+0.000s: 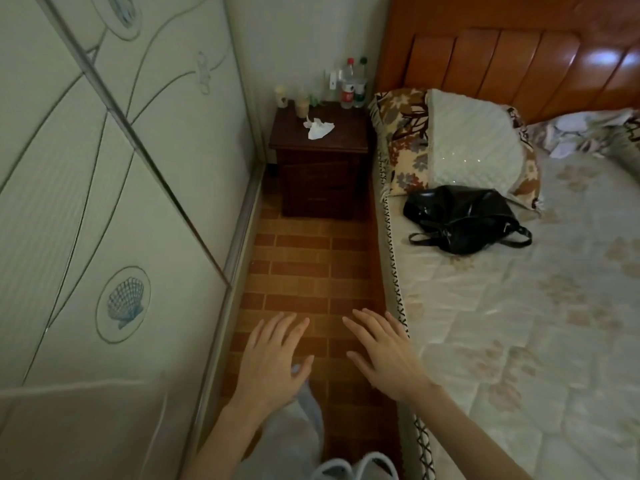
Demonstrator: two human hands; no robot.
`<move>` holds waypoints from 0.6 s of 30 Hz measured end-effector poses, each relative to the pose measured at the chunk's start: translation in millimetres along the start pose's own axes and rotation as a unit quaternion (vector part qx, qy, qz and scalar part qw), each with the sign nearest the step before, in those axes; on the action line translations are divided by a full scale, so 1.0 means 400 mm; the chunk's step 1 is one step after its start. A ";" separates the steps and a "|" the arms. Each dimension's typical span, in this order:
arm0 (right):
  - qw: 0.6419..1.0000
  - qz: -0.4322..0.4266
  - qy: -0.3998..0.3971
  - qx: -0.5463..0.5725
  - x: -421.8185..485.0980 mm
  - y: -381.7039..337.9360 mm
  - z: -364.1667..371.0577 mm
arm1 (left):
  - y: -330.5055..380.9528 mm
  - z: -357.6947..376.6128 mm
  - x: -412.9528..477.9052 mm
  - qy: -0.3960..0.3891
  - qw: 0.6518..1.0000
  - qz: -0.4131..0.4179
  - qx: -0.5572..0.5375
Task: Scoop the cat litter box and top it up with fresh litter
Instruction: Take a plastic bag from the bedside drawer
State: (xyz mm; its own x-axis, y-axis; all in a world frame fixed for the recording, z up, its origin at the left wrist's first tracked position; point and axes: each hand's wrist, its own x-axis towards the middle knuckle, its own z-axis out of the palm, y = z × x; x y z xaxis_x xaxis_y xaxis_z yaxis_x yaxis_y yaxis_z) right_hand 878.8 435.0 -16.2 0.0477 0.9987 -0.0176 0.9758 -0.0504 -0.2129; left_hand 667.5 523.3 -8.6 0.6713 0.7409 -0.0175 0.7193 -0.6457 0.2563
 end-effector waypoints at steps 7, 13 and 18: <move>0.999 0.014 0.026 -0.010 0.300 0.048 -0.065 | -0.147 -0.061 0.282 0.011 0.999 0.021 0.022; 0.998 0.023 0.045 -0.030 0.539 0.093 -0.120 | -0.266 -0.137 0.559 0.046 0.997 0.052 0.036; 0.999 0.025 0.031 -0.027 0.669 0.124 -0.116 | -0.321 -0.129 0.666 0.021 0.998 0.039 0.038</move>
State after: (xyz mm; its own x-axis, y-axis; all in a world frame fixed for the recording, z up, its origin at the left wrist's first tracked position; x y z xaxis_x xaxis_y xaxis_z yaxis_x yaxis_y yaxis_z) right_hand 949.8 700.2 13.7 0.1080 0.9936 0.0342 0.9818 -0.1012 -0.1610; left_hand 744.8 813.2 3.8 0.7186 0.6943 0.0407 0.6780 -0.7124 0.1811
